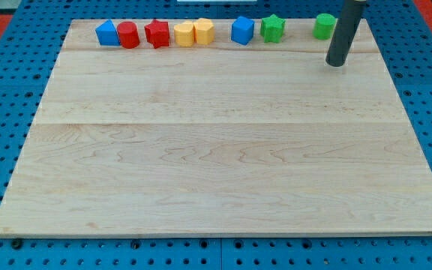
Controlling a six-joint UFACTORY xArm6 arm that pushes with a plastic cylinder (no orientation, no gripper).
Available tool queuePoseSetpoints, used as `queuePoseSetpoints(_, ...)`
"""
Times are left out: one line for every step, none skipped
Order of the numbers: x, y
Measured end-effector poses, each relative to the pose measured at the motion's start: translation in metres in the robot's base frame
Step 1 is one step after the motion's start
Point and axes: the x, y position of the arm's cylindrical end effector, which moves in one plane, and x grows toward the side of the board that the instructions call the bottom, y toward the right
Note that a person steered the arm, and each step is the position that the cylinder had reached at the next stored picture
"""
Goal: Move your arm to the top right
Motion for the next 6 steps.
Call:
queuePoseSetpoints(0.0,0.0)
queuePoseSetpoints(0.0,0.002)
queuePoseSetpoints(0.0,0.002)
queuePoseSetpoints(-0.02,0.023)
queuePoseSetpoints(-0.033,0.057)
queuePoseSetpoints(-0.072,0.062)
